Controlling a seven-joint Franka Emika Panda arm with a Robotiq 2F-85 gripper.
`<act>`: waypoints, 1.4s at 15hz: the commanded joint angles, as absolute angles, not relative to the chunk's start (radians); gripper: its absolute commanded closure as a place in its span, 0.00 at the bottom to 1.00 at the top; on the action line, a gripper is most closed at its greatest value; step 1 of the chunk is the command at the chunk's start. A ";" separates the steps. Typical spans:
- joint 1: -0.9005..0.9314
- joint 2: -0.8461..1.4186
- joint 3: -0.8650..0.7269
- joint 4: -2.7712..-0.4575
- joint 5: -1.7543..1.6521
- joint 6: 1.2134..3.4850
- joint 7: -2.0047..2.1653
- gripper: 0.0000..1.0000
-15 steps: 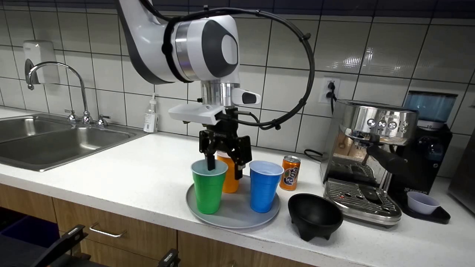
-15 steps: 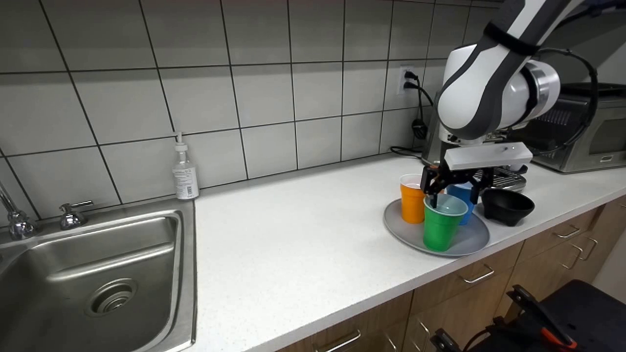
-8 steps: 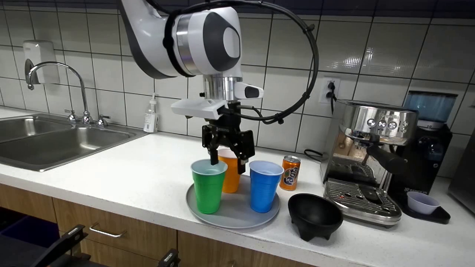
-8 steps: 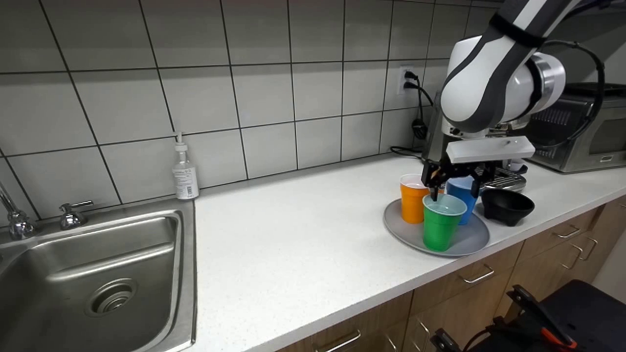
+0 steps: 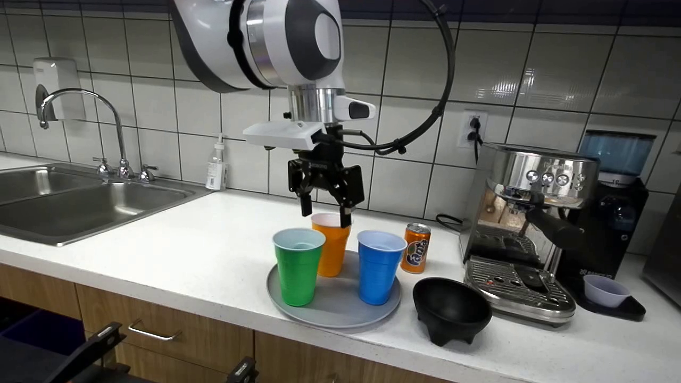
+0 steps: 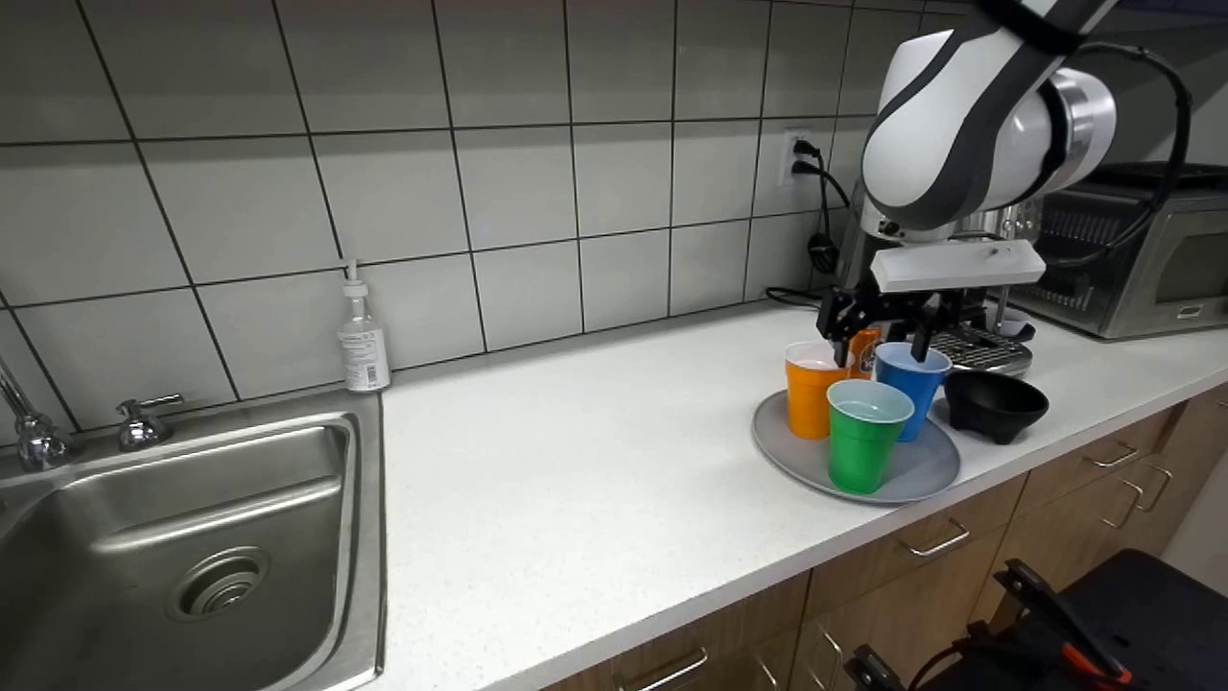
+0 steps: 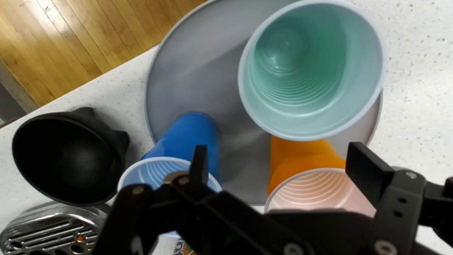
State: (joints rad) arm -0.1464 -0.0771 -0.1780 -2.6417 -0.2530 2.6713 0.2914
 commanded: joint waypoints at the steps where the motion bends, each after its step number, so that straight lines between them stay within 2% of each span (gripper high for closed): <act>1: -0.139 -0.113 -0.142 -2.633 -0.202 2.630 0.250 0.00; 8: -0.092 -0.124 -0.079 -2.639 -0.138 2.633 0.263 0.00; 21: -0.099 -0.094 -0.076 -2.638 -0.151 2.666 0.277 0.00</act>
